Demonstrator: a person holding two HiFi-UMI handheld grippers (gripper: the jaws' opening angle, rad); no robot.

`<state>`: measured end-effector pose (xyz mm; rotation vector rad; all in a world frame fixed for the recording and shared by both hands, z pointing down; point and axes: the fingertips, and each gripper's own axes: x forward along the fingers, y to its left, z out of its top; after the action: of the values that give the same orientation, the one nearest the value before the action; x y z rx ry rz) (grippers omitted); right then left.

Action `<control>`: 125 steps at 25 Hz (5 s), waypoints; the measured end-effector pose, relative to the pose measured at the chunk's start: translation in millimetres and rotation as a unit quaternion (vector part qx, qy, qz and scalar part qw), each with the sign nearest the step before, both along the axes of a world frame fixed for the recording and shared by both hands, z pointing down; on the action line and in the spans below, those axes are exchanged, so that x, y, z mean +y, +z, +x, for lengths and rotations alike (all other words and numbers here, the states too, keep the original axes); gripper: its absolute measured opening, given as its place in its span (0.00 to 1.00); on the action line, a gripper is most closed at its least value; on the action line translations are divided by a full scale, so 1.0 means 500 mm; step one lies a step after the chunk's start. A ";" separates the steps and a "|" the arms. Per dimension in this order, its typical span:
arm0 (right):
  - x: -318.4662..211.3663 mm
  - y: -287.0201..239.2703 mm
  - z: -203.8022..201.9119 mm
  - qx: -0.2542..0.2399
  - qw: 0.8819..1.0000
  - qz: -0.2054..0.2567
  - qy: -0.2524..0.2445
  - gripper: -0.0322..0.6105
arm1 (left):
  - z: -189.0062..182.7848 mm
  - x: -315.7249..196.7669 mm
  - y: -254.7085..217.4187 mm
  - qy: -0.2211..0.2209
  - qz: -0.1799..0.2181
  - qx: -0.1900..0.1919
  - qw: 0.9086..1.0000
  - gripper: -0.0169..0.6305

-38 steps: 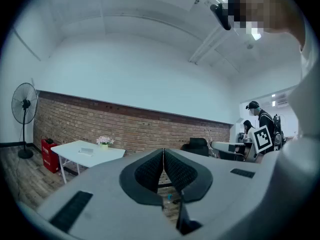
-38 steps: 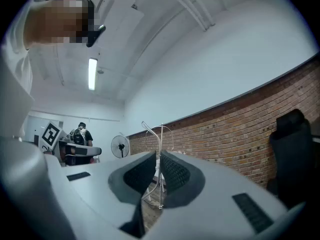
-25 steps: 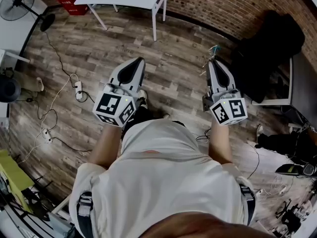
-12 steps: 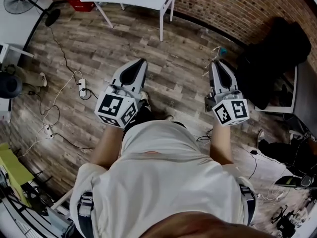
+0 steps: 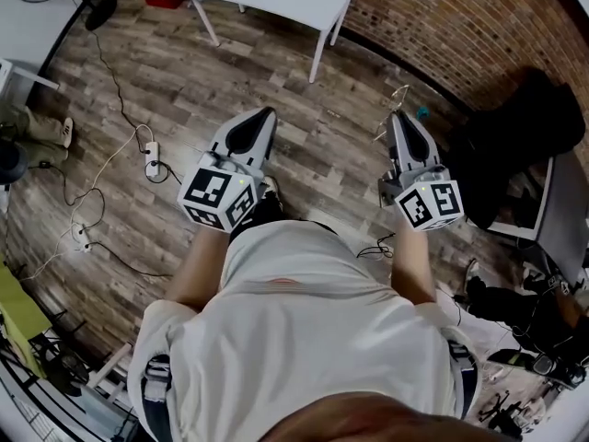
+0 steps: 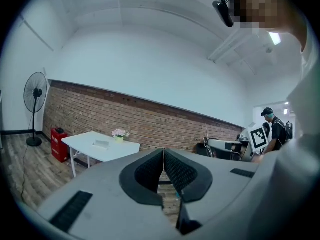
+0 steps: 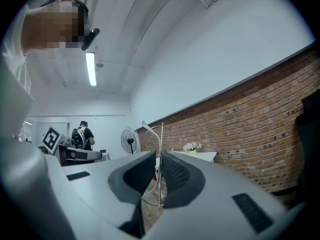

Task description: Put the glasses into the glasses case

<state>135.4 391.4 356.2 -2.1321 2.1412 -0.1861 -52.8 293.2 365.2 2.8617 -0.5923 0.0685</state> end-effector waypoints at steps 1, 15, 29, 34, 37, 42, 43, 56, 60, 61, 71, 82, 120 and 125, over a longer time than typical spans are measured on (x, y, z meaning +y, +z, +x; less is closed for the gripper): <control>-0.028 -0.003 -0.001 0.003 1.000 -0.002 -0.002 0.18 | -0.002 -0.025 0.002 -0.001 -0.003 0.001 1.000 0.05; -0.339 0.007 -0.066 -0.001 0.999 -0.025 -0.030 0.18 | -0.064 -0.294 0.018 -0.015 -0.017 0.003 1.000 0.05; -0.601 -0.014 -0.076 0.027 0.994 -0.028 -0.103 0.18 | -0.103 -0.494 0.028 -0.102 -0.028 0.029 0.994 0.05; -0.711 -0.016 -0.010 0.020 0.993 -0.023 -0.116 0.18 | -0.027 -0.590 0.017 -0.105 -0.024 0.020 0.994 0.05; -0.778 -0.027 0.042 0.014 0.993 -0.021 -0.119 0.18 | 0.027 -0.647 -0.006 -0.102 -0.014 0.015 0.995 0.05; -0.893 -0.041 0.138 0.006 0.993 -0.014 -0.120 0.18 | 0.112 -0.760 -0.021 -0.109 -0.012 0.011 0.994 0.05; -0.916 -0.038 0.156 0.005 0.992 -0.015 -0.122 0.18 | 0.131 -0.783 -0.020 -0.110 -0.011 0.009 0.994 0.05; -1.207 0.017 0.277 -0.014 0.987 -0.037 -0.157 0.18 | 0.207 -1.053 0.009 -0.169 -0.016 -0.020 0.985 0.05; -1.289 0.042 0.237 -0.009 0.986 -0.054 -0.158 0.18 | 0.170 -1.146 0.030 -0.173 -0.029 -0.010 0.985 0.05; -1.311 0.047 0.229 -0.008 0.987 -0.057 -0.153 0.18 | 0.162 -1.170 0.028 -0.167 -0.028 -0.003 0.985 0.05; -1.526 0.013 0.056 0.012 0.994 -0.040 -0.099 0.18 | 0.048 -1.451 0.005 -0.085 0.014 -0.024 0.996 0.05; -1.573 0.058 0.100 0.028 0.995 -0.082 -0.042 0.18 | 0.072 -1.545 0.039 -0.054 -0.017 -0.022 0.998 0.05; -1.728 0.720 0.143 0.357 0.737 -0.475 -0.322 0.19 | 0.065 -1.560 0.128 -0.216 -0.089 -0.070 0.970 0.05; -1.726 0.701 0.134 0.324 0.751 -0.474 -0.325 0.28 | 0.069 -1.569 0.120 -0.202 -0.084 -0.065 0.974 0.05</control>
<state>202.2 -471.4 706.7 -1.7563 3.8055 -0.8729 -18.5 -491.3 425.3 2.5340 -1.1242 0.2272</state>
